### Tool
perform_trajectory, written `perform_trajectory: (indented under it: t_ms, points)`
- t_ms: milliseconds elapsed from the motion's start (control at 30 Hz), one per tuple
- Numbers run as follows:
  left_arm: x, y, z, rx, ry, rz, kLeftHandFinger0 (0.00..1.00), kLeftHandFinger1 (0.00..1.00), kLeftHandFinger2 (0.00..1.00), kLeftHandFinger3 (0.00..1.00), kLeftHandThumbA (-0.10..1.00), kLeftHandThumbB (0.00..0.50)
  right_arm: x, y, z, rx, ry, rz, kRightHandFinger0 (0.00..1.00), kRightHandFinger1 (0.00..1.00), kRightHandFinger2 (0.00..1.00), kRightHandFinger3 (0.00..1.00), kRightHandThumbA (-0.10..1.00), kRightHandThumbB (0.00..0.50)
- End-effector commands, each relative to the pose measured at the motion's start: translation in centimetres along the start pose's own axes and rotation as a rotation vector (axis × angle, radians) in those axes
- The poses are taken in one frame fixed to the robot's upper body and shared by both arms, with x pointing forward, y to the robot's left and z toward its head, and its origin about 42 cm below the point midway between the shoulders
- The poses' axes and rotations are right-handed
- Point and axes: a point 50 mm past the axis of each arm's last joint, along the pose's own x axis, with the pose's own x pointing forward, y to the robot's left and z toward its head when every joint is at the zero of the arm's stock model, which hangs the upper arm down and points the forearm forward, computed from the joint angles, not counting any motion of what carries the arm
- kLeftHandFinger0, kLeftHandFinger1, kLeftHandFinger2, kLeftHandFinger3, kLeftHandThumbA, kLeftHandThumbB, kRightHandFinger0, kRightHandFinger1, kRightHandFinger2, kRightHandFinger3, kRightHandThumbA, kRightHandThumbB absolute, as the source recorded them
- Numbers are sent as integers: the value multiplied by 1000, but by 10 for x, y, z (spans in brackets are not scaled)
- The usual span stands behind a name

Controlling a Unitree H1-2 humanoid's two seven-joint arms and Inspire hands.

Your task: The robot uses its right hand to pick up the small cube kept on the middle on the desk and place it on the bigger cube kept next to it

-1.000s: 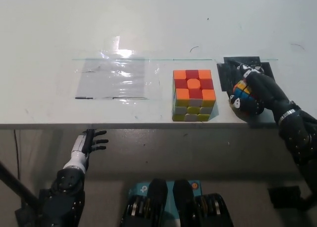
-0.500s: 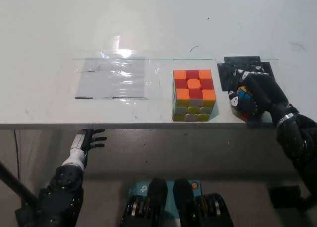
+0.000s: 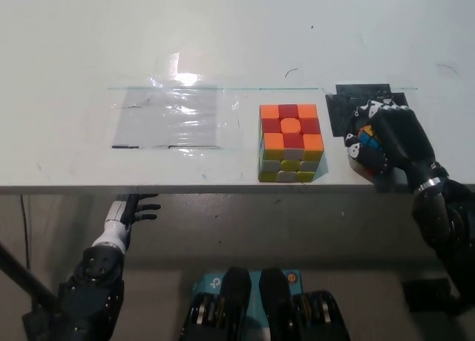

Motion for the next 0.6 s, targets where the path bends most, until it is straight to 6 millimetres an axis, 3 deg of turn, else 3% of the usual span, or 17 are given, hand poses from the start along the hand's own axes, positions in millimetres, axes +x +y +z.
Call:
perform_trajectory:
  t_ms: [0, 33, 167, 333, 433, 567]
  points:
    - [16, 9, 41, 0, -128, -2, 675, 663, 758, 755, 1000, 99, 20, -23, 11, 18, -78, -137, 0, 314, 593, 324, -100, 153]
    - [15, 9, 40, -5, -131, -1, 650, 643, 733, 737, 1000, 97, 18, -24, 12, 19, -84, -140, 0, 316, 599, 319, -100, 161]
    - [15, 9, 40, 8, -120, -3, 692, 683, 791, 807, 1000, 95, 19, -25, 11, 31, -84, -147, 0, 280, 576, 314, -100, 171]
    - [14, 9, 37, -10, -118, -6, 676, 658, 769, 785, 1000, 109, 18, -25, 10, 35, -91, -155, 0, 268, 567, 295, -100, 179]
    - [14, 9, 38, 12, -123, 2, 671, 660, 756, 764, 1000, 89, 21, -28, 12, 45, -81, -174, 0, 220, 521, 276, -100, 169]
    - [13, 9, 36, 4, -118, 1, 688, 673, 777, 791, 1000, 91, 24, -34, 15, 27, -93, -191, 0, 195, 519, 279, -100, 197]
